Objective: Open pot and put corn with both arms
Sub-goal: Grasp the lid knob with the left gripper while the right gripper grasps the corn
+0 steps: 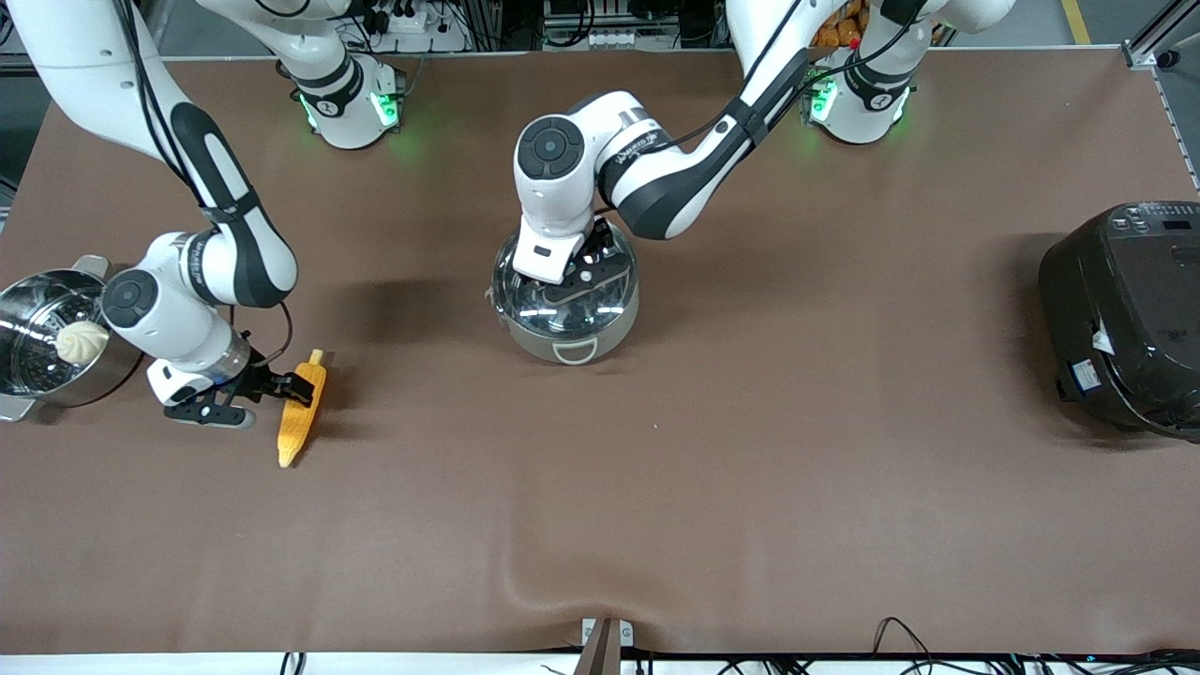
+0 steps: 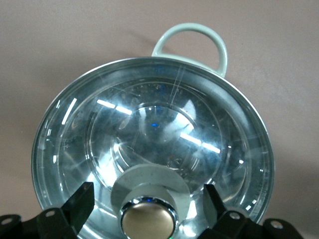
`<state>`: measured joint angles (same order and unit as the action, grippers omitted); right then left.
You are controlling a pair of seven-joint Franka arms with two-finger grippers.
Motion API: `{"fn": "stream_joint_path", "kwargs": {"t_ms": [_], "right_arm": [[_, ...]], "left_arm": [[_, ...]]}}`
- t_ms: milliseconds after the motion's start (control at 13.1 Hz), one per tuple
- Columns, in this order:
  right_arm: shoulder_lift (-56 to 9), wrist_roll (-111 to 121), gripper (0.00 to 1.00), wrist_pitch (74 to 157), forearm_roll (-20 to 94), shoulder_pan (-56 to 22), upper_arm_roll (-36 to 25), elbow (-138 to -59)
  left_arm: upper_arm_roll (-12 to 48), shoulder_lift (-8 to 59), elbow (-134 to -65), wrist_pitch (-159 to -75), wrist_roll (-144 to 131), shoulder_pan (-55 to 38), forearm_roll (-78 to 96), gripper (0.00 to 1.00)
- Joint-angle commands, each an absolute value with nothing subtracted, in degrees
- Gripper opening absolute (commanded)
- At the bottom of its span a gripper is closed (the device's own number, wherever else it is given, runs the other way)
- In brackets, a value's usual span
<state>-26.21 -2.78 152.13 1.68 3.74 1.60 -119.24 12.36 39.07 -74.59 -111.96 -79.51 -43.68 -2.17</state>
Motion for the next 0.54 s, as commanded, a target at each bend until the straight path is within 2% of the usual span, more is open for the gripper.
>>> {"fn": "stream_joint_path", "kwargs": {"t_ms": [0,153,306,382,459], "right_arm": [[-27.85,-1.93,1.00,155.19,2.46,4.66,2.46,-119.53],[-28.74,-1.93,1.00,155.48,2.55,4.57,2.46,-119.53],[-30.23,-2.02,1.00,156.18,2.72,4.22,2.72,-119.53],[-30.32,-2.37,1.00,156.53,2.81,4.04,2.81,-119.62],[-30.24,-2.63,1.00,156.45,2.81,3.96,2.90,-119.62]], "left_arm": [[11.69,38.93,-74.26,-111.88,-82.35,-44.91,-1.84,0.71],[11.69,38.94,-74.71,-111.88,-82.53,-44.91,-2.20,0.66],[11.69,38.85,-74.88,-111.71,-82.53,-45.00,-2.28,0.47],[11.69,38.85,-74.97,-111.62,-82.70,-45.17,-2.20,0.33],[11.69,38.76,-74.97,-111.45,-83.05,-45.26,-2.28,0.15]]}}
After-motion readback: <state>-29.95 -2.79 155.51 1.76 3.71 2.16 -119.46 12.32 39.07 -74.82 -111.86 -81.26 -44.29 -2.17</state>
